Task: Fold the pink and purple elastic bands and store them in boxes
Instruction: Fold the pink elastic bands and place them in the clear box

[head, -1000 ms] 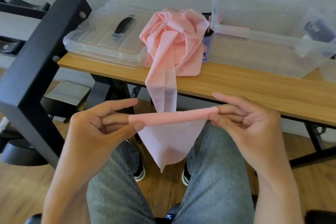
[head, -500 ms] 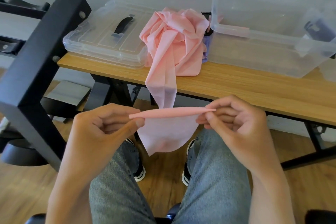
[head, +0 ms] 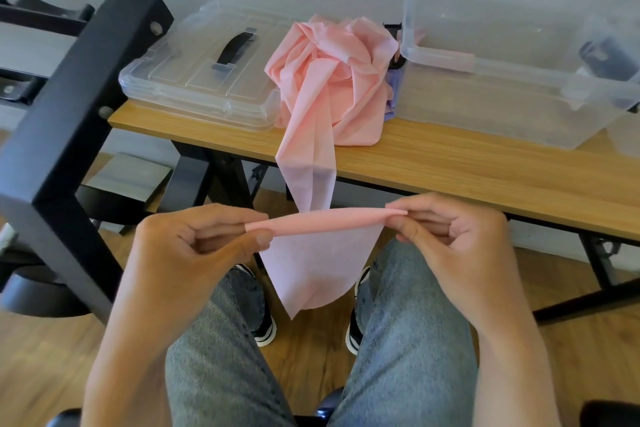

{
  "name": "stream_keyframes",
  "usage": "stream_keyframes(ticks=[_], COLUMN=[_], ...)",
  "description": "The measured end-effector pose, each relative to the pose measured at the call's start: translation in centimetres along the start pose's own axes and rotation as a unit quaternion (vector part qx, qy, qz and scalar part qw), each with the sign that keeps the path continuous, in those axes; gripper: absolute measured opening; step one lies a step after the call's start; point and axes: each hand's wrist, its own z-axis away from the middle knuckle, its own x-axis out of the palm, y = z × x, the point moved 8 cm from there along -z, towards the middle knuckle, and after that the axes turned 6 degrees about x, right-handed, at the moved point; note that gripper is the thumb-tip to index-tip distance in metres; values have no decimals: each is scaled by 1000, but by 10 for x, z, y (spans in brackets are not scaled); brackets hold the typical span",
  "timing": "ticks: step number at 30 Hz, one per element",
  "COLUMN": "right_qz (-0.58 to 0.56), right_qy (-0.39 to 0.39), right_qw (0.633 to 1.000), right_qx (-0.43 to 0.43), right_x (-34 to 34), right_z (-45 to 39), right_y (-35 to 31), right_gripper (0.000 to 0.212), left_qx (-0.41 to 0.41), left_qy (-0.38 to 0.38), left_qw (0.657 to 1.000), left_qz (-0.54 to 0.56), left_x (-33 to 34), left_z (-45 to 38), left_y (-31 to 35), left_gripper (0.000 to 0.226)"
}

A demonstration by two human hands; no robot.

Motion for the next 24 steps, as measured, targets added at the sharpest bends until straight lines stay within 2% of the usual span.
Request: stream_keyframes(ticks=[6, 13, 16, 20, 24], right_qz=[-31, -184, -140, -67, -4], right_qy=[-20, -13, 1, 8, 17], right_qw=[999, 982, 990, 998, 1000], right_qx=[-3, 23, 0, 10, -12], right_x=[2, -3, -5, -6, -3], right_z=[1, 1, 2, 1, 2], right_y=[1, -2, -4, 1, 0], right_gripper=[11, 26, 17, 35, 31], left_qx=[11, 30, 43, 16, 18], left_qy=[4, 25, 36, 23, -14], left_qw=[1000, 998, 998, 999, 999], left_qz=[-10, 44, 28, 20, -24], left_x=[-2, -2, -3, -2, 1], left_z=[1, 0, 1, 2, 0], left_y=[0, 2, 4, 0, -4], left_gripper=[22, 22, 25, 47, 29])
